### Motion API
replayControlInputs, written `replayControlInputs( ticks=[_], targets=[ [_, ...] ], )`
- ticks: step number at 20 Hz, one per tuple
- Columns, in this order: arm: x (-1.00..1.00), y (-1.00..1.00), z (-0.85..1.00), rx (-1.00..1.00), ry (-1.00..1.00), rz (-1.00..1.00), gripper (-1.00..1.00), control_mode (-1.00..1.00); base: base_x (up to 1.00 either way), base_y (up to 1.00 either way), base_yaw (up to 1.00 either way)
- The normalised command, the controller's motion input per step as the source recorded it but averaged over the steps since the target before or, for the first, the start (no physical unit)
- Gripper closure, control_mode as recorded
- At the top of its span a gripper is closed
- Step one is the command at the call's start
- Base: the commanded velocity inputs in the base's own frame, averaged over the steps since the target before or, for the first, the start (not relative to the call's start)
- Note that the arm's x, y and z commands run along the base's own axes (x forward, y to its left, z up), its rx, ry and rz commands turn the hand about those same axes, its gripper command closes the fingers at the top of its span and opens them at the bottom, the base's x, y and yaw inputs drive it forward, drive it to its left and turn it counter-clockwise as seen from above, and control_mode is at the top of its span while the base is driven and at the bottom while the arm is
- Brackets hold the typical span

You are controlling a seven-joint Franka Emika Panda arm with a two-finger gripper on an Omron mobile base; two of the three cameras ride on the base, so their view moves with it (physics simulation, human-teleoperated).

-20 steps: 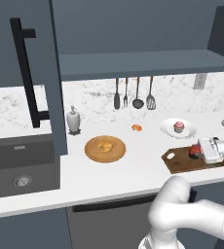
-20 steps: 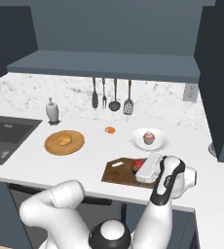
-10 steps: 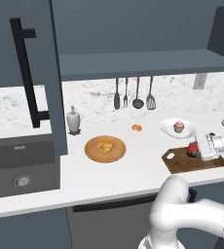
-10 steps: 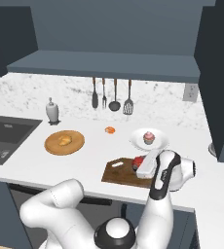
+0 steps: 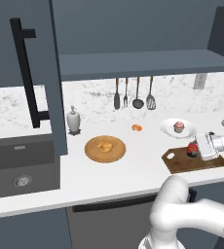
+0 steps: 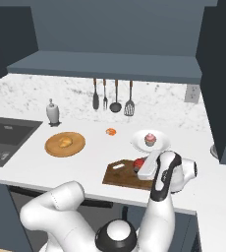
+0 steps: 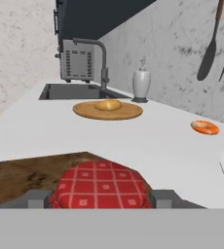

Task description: From the different types of pastries on the counter, select a croissant and place it on the cutting board. Then retrieve a jar of jam from the cabinet and place it alongside the croissant on the cutting board.

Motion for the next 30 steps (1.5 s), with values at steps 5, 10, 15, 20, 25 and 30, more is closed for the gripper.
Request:
replayControlInputs(
  ticks=[5,10,15,20,25,30],
  targets=[
    [0.00,0.00,-0.07,0.00,0.00,0.00,-1.00,-1.00,0.00,0.00,0.00],
    [0.00,0.00,-0.07,0.00,0.00,0.00,-1.00,-1.00,0.00,0.00,0.00],
    [0.00,0.00,-0.09,0.00,0.00,0.00,-1.00,-1.00,0.00,0.00,0.00],
    [-0.03,0.05,-0.06,0.00,-0.02,0.00,-1.00,-1.00,0.00,0.00,0.00],
    [-0.31,0.04,0.58,-0.03,-0.28,0.03,-1.00,-1.00,0.00,0.00,0.00],
    [-0.56,0.08,0.89,-0.08,-0.35,0.04,-1.00,-1.00,0.00,0.00,0.00]
  ],
)
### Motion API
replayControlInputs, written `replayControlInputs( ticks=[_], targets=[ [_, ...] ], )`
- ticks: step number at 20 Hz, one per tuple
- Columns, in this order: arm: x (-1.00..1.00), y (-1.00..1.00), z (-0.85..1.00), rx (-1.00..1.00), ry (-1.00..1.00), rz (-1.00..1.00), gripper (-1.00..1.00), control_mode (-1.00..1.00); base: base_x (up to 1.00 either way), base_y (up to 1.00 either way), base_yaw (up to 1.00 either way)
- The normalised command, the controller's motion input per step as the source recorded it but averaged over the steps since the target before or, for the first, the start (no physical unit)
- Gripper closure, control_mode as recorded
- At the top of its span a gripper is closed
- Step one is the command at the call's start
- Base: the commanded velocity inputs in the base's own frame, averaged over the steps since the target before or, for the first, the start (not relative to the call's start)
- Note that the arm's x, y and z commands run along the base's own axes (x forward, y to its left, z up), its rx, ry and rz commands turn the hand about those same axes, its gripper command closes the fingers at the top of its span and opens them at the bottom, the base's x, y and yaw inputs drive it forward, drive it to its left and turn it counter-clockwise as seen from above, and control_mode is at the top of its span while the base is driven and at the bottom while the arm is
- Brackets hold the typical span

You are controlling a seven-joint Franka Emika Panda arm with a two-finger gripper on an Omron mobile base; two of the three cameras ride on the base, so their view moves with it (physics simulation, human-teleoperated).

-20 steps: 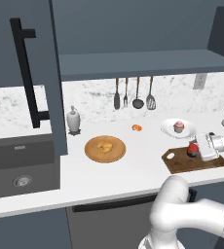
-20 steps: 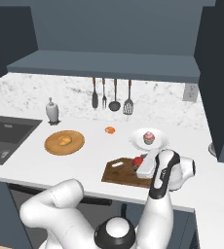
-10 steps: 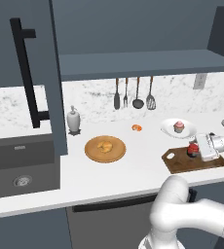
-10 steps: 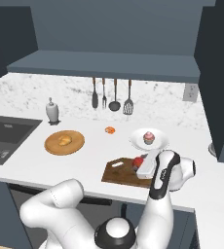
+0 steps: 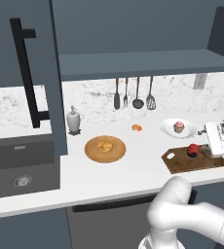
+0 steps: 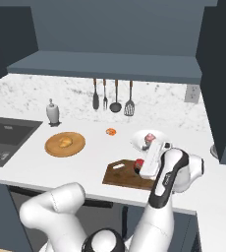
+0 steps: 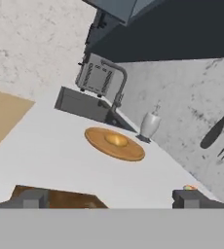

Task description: From the different types of pastries on the counter, select a croissant and place it on the cutting board. Then retrieve a jar of jam from the cabinet and place it alongside the croissant on the cutting board.

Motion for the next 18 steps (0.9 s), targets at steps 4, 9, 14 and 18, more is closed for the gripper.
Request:
replayControlInputs(
  ticks=[4,9,14,18],
  targets=[
    [-0.80,0.70,0.52,-0.13,-0.15,-0.08,-1.00,-1.00,0.00,0.00,0.00],
    [-1.00,0.59,0.01,-0.21,-0.18,-0.30,-1.00,-1.00,0.00,0.00,0.00],
    [-1.00,0.23,0.09,-0.10,-0.09,-0.50,-1.00,-1.00,0.00,0.00,0.00],
    [-1.00,0.47,0.35,-0.05,-0.01,-0.43,-1.00,-1.00,0.00,0.00,0.00]
  ],
)
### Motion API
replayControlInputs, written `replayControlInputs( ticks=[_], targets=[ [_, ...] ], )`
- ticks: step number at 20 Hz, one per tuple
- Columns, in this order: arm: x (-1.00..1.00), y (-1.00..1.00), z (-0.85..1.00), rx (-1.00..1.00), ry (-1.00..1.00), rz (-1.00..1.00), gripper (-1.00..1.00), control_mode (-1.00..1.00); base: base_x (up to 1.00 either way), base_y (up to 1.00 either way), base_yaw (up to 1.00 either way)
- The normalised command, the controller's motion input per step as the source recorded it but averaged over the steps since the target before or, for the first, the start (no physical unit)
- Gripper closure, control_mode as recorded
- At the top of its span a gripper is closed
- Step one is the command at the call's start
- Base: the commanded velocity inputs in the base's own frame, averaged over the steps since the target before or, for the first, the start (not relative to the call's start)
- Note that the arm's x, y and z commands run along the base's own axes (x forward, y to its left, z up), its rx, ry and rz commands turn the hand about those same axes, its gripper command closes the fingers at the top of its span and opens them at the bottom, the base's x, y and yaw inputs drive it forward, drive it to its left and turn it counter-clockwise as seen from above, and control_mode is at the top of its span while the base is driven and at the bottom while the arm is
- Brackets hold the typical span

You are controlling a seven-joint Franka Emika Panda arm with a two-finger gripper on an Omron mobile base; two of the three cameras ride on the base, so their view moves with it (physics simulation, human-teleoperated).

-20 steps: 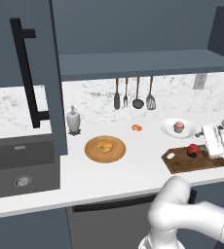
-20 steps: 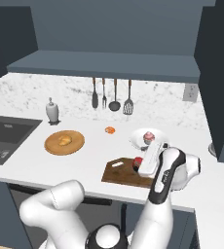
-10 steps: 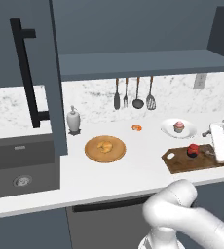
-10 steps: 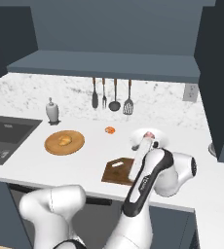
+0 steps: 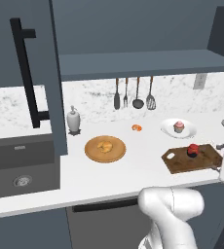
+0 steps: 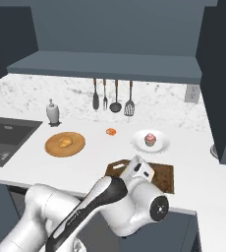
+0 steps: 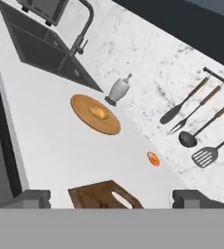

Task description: From the different types of pastries on the counter, select a croissant and place it on the cutting board. Then retrieve a jar of jam from the cabinet and place it alongside the croissant on the cutting board.

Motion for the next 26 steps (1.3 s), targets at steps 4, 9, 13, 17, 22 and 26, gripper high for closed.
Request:
replayControlInputs(
  ticks=[4,9,13,17,22,26],
  targets=[
    [-0.97,1.00,0.47,-0.21,0.02,-0.12,-1.00,-1.00,0.00,0.00,0.00],
    [-0.68,1.00,0.61,-0.16,0.39,0.10,-1.00,-1.00,0.00,0.00,0.00],
    [-0.34,0.99,0.06,-0.16,0.46,0.19,-1.00,-1.00,0.00,0.00,0.00],
    [0.00,0.19,-0.03,0.00,0.00,0.04,-1.00,-1.00,0.00,0.00,0.00],
    [0.02,0.54,-0.01,0.00,0.02,0.32,-1.00,-1.00,0.00,0.00,0.00],
    [0.08,0.59,0.00,0.00,0.01,0.30,-1.00,-1.00,0.00,0.00,0.00]
  ],
)
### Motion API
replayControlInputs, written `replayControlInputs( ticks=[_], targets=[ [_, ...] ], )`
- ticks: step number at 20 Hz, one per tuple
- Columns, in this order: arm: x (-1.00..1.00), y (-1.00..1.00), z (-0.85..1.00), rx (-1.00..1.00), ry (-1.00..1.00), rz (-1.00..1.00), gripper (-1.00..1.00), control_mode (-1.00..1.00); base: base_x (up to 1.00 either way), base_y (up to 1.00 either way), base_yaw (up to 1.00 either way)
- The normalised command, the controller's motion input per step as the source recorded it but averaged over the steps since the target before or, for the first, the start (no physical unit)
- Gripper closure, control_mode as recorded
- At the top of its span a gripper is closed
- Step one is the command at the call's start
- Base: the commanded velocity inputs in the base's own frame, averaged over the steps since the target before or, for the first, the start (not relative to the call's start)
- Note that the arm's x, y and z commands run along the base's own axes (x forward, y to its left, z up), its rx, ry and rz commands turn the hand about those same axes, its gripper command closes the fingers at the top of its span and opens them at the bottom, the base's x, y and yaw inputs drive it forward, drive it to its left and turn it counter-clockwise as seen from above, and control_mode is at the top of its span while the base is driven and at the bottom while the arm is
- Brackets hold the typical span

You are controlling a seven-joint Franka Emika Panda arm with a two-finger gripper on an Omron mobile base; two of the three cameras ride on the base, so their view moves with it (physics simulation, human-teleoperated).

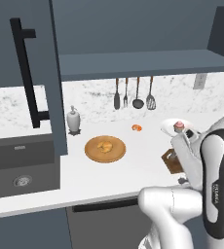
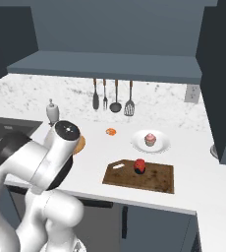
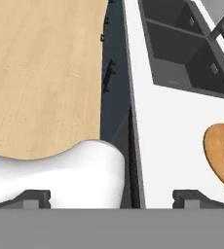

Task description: From the different types of pastries on the counter, select a croissant and place it on the cutting board. Then retrieve a jar of jam from the cabinet and place it alongside the croissant on the cutting board.

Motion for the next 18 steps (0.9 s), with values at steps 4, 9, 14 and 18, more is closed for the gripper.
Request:
replayControlInputs(
  ticks=[4,9,14,18],
  targets=[
    [0.00,0.52,0.00,-0.08,-0.02,0.34,-1.00,-1.00,0.00,0.00,0.00],
    [0.10,0.03,-0.08,-0.21,-0.26,0.12,-1.00,-1.00,0.00,0.00,0.00],
    [0.54,0.12,0.01,-0.22,-0.39,0.13,-1.00,-1.00,0.00,0.00,0.00],
    [0.48,0.29,-0.01,-0.18,-0.15,0.30,-1.00,-1.00,0.00,0.00,0.00]
  ],
)
